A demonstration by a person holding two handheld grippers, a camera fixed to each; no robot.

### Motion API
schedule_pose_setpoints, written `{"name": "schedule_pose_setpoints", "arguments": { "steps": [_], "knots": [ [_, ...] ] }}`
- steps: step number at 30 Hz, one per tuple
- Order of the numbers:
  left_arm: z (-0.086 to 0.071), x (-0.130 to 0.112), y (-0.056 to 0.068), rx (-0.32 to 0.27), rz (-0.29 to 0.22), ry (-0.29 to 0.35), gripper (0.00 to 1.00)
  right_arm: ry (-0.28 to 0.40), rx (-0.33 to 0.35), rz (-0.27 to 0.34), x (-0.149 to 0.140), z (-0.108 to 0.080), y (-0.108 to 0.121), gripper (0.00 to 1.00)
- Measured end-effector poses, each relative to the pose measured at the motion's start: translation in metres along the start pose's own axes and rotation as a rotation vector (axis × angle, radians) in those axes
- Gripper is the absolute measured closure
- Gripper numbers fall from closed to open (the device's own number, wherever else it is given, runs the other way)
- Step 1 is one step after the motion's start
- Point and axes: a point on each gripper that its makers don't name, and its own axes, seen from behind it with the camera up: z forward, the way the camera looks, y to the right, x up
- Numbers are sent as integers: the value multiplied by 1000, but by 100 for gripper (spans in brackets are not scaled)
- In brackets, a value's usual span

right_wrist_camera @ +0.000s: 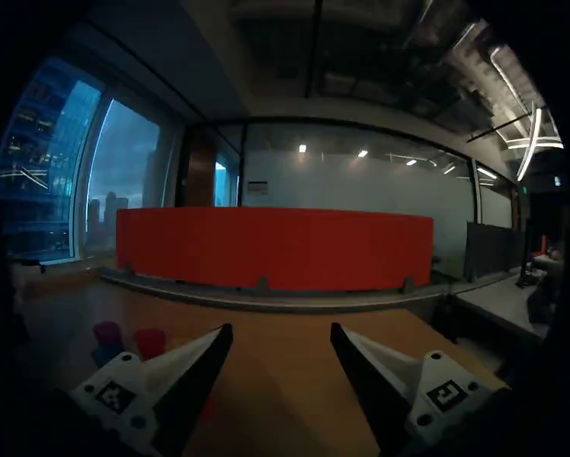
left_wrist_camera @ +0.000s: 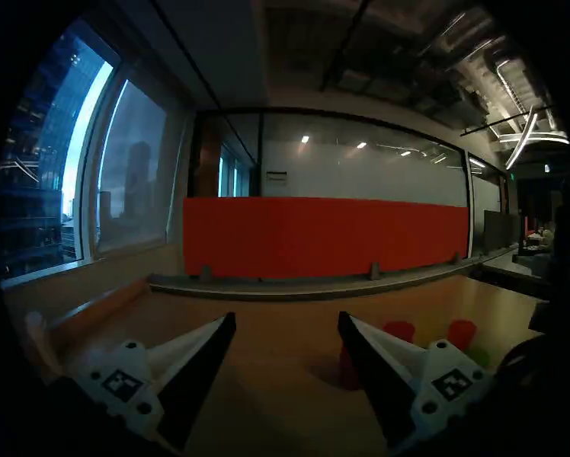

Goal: Pour water

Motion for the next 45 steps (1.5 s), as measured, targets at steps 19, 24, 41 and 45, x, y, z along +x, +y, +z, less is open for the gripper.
{"name": "schedule_pose_setpoints", "arguments": {
  "steps": [19, 24, 41, 45],
  "knots": [
    [19, 99, 11, -62, 6, 12, 0, -42, 63, 39, 73, 19, -8, 1],
    [22, 108, 13, -81, 15, 3, 0, -38, 71, 36, 82, 20, -8, 1],
    [34, 106, 33, -204, 33, -23, 0, -15, 253, 5, 94, 15, -43, 1],
    [36, 104, 45, -261, 36, -28, 0, -6, 319, 14, 99, 12, -56, 1]
  ]
}}
